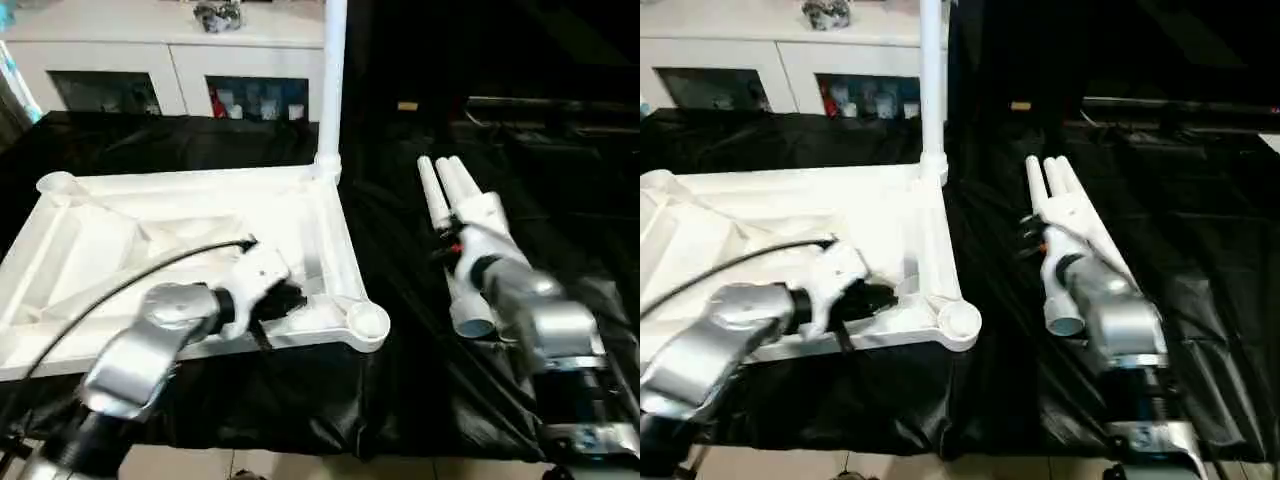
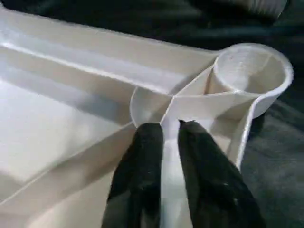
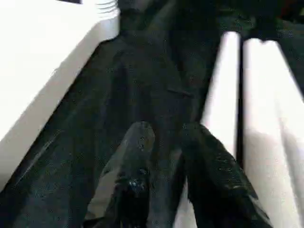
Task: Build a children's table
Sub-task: Pick table leg
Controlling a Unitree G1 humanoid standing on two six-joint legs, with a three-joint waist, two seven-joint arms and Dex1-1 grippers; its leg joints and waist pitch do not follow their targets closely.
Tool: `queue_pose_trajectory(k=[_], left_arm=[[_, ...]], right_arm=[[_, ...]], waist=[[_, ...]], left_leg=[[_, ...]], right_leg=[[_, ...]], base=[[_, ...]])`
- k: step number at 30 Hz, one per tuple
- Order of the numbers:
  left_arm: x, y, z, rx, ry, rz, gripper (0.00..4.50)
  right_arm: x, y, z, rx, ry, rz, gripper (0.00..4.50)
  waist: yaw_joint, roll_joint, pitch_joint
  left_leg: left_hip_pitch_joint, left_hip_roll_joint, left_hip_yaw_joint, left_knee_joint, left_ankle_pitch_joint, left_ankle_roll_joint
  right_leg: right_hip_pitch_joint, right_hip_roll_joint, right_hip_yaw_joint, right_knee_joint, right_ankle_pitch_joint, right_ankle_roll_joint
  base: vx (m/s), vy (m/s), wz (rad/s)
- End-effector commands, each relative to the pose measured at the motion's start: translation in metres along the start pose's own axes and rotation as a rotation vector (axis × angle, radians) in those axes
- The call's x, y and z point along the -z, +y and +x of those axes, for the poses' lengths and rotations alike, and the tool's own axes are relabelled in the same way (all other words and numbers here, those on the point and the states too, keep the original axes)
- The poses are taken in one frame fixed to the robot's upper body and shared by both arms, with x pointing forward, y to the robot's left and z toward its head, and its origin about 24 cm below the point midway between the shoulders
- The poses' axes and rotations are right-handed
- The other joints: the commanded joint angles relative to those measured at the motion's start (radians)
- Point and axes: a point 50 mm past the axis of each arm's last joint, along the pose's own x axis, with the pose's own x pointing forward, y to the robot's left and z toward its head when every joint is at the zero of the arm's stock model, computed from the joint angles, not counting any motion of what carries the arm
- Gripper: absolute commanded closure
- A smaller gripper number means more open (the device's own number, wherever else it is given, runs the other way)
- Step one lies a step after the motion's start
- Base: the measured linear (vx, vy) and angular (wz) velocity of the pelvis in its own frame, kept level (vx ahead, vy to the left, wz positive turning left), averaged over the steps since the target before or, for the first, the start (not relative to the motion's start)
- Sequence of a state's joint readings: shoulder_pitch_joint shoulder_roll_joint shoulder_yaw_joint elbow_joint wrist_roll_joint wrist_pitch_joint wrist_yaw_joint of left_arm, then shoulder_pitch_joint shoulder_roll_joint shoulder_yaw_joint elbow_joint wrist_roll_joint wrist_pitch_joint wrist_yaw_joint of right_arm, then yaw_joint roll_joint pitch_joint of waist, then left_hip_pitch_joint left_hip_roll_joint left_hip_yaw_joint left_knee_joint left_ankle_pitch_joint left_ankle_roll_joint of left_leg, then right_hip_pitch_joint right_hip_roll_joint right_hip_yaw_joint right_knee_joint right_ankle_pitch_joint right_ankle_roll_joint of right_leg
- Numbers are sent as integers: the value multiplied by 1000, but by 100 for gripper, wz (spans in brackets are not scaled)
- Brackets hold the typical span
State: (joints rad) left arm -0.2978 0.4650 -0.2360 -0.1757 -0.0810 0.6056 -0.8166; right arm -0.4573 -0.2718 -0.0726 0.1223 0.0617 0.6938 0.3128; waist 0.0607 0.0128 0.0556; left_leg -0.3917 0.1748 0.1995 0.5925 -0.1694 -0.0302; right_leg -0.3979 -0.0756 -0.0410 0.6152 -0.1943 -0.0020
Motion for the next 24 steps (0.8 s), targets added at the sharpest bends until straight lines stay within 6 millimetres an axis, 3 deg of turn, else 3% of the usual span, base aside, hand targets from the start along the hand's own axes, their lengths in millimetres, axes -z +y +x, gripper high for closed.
queue_pose_trajectory(k=[1,6,8,12,17,24], left_arm=[[-11,-6,-7,9,-71,-9,329],[-18,-12,-8,14,-114,-33,284],[-20,-16,-8,24,-126,-42,274],[-23,-21,-7,35,-136,-47,236],[-26,-23,-5,38,-138,-35,191],[-27,-24,-4,25,-130,-11,160]], right_arm=[[6,-8,-9,73,71,25,300],[10,-12,-13,115,106,55,256],[10,-15,-13,137,122,63,243],[10,-16,-14,152,149,99,207],[16,-14,-10,123,212,110,165],[22,-8,-4,39,293,170,164]], waist=[[-1,8,-65],[0,7,-63],[-2,2,-63],[-4,4,-64],[-4,4,-65],[-2,-2,-66]], left_leg=[[34,49,-27,-73,-214,-37],[33,46,-28,-73,-239,-56],[33,44,-26,-72,-246,-56],[32,43,-27,-71,-233,-57],[33,43,-27,-70,-225,-56],[30,43,-26,-67,-192,-46]], right_leg=[[36,-52,39,-67,-157,-194],[34,-55,41,-74,-206,-170],[33,-54,41,-77,-227,-158],[33,-52,41,-76,-223,-148],[32,-52,41,-76,-212,-149],[37,-52,40,-70,-177,-164]], base=[[0,0,0],[0,0,0],[0,0,0],[0,0,0],[0,0,0],[0,0,0]])
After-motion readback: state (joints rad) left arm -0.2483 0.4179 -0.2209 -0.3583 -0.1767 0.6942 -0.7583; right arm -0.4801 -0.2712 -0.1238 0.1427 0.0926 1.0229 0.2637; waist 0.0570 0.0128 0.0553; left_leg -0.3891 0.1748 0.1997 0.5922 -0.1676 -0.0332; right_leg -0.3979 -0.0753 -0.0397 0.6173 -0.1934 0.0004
